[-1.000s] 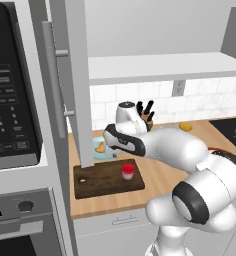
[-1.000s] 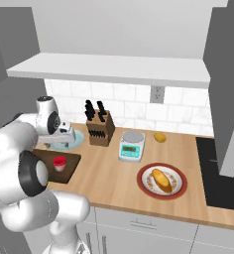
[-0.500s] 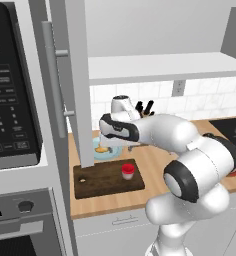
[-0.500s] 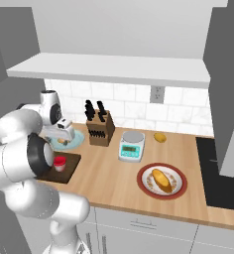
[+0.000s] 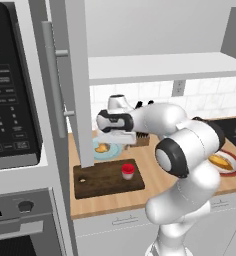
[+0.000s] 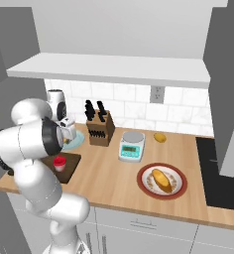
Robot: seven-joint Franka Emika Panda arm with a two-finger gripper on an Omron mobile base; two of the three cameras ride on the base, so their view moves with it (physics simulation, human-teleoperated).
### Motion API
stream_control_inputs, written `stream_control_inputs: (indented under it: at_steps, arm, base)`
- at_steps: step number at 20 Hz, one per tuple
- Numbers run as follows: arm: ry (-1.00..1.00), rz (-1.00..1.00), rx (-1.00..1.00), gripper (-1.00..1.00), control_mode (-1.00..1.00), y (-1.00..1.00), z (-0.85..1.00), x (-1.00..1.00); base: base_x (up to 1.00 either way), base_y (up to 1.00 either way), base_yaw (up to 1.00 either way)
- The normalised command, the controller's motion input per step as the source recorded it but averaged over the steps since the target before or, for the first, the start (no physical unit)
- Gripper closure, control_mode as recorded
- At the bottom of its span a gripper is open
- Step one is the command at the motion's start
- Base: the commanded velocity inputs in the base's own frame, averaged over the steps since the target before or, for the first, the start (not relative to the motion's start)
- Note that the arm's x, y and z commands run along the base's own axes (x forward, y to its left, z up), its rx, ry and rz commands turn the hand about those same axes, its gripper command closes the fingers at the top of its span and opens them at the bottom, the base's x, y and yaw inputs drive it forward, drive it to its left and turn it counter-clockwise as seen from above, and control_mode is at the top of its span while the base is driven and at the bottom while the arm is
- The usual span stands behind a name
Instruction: From the different types of pastries on the counter, select a croissant and place it on the cutting board. Then retrieve a jar of jam from the cabinet and place it alongside the croissant on the cutting board.
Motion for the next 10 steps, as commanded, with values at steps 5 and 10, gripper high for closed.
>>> stream_control_inputs:
  at_steps: [5,10]
  arm:
    - [0.00,-0.20,0.00,-1.00,-1.00,0.27,-0.04,0.01]
    - [-0.02,-0.04,-0.03,-1.00,-1.00,0.04,-0.17,0.26]
  base:
    - [0.00,0.00,0.00]
    - [0.00,0.00,0.00]
